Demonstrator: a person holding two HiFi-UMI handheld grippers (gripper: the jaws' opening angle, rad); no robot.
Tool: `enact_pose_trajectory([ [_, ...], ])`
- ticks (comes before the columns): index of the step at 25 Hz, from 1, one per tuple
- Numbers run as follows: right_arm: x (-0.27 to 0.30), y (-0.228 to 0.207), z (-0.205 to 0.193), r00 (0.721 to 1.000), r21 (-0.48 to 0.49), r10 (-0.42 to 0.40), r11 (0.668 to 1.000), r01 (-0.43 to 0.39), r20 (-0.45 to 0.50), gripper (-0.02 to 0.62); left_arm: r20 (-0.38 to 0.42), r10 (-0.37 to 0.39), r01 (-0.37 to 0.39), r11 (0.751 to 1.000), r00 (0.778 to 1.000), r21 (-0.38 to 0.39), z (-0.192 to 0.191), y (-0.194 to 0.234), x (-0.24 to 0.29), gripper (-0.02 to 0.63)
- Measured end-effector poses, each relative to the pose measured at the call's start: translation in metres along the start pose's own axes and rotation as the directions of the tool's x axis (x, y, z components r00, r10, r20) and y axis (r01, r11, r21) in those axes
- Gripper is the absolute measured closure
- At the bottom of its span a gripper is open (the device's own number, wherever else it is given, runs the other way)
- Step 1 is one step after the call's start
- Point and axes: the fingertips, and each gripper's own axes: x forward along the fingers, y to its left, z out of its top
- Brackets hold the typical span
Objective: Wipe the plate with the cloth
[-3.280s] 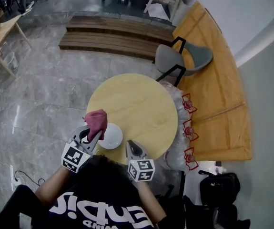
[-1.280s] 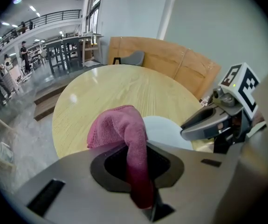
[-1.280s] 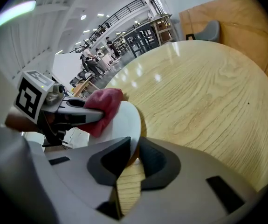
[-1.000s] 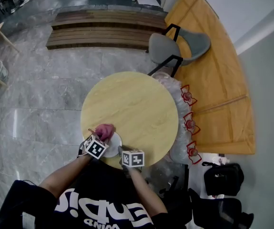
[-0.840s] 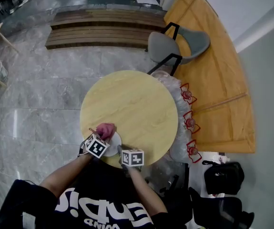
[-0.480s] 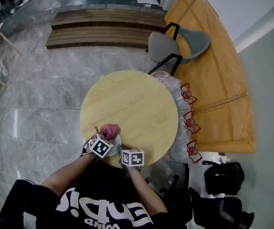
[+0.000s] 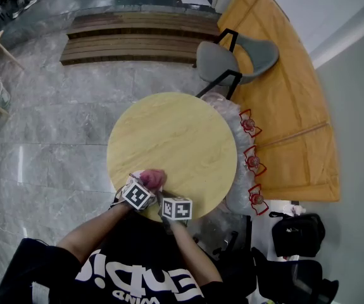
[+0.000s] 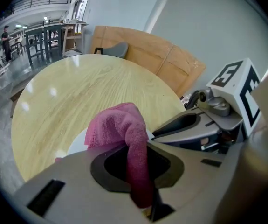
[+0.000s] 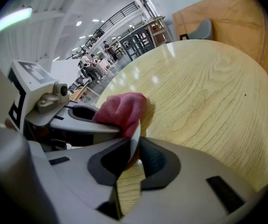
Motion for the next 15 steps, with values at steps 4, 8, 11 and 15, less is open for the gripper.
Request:
enact_pose_trajectory([
  [4,0.001,-0.001,0.001,1.0,0.009,-0.004,1.0,0.004,0.012,0.522,-0.012,-0.044,0.044,0.999,0.999,-0.029,-0.003,-0.011,-0.006,0.543],
  [8,0.001,-0.001,0.002,1.0,0.012,-0.013,1.0,0.013,0.021,0.523,-0.019,-0.063,0.062,0.997,0.998,-0.043,-0.01,-0.015,-0.006,0.543],
  [11,0.001,-0.001,0.003,0.999,0.02,-0.022,1.0,0.021,0.028,0.525,-0.027,-0.087,0.085,0.994,0.996,-0.07,-0.018,-0.02,-0.003,0.543],
  [15,0.002,-0.001,0.004,0.999,0.014,-0.028,1.0,0.028,0.034,0.525,-0.031,-0.104,0.101,0.993,0.994,-0.065,-0.021,-0.025,-0.011,0.543],
])
